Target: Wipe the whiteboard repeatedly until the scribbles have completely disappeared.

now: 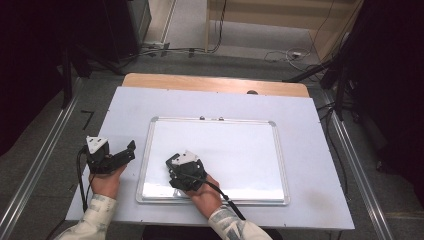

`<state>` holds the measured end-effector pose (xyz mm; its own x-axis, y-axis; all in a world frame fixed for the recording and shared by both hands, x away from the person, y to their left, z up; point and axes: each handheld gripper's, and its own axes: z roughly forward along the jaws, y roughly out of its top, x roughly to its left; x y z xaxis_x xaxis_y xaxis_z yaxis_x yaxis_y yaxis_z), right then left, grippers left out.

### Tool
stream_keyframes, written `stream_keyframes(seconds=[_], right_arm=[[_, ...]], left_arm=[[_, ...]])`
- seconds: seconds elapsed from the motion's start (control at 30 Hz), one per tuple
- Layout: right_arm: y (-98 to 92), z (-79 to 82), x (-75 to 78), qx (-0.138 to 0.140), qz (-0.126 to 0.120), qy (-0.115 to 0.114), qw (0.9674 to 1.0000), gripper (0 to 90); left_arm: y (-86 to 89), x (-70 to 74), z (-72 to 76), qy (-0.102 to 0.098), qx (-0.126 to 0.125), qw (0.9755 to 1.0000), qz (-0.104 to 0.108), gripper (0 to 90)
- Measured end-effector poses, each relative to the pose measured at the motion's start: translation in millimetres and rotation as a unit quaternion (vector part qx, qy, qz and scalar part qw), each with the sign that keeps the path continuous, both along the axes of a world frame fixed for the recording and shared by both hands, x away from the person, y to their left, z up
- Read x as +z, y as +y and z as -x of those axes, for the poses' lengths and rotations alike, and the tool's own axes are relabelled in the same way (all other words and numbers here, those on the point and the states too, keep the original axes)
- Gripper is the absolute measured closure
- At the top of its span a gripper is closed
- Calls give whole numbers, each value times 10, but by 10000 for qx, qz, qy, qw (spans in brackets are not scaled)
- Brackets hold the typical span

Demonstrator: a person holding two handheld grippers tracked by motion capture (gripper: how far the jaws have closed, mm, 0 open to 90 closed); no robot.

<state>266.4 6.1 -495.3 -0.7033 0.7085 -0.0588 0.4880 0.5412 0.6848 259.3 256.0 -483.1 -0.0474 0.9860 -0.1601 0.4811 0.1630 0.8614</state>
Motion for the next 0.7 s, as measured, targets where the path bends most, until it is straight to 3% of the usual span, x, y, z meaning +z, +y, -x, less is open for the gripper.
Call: stream_keyframes(seconds=[0.7], right_arm=[[-95, 41, 1, 47, 10, -1, 10000, 391]], left_arm=[[26, -9, 14, 11, 20, 10000, -21, 104]])
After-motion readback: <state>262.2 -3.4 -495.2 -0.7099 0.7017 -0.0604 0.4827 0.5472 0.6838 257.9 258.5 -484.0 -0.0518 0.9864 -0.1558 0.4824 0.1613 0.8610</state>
